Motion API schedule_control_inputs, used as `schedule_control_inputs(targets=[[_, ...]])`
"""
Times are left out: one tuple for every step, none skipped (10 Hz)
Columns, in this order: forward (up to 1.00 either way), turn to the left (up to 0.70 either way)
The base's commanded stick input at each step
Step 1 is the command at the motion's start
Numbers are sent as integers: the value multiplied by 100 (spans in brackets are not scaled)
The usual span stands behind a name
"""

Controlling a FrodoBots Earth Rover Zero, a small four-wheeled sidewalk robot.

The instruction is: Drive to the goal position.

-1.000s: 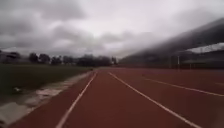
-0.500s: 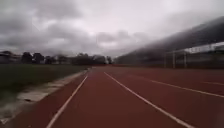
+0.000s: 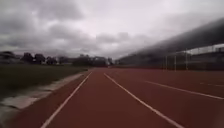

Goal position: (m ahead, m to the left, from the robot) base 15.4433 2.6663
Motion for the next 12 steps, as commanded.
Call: schedule_control_inputs(targets=[[70, 18], [70, 35], [70, 35], [70, 35], [70, 35], [70, 20], [70, 0], [70, 0], [70, 0], [70, 0], [70, 0], [70, 0]])
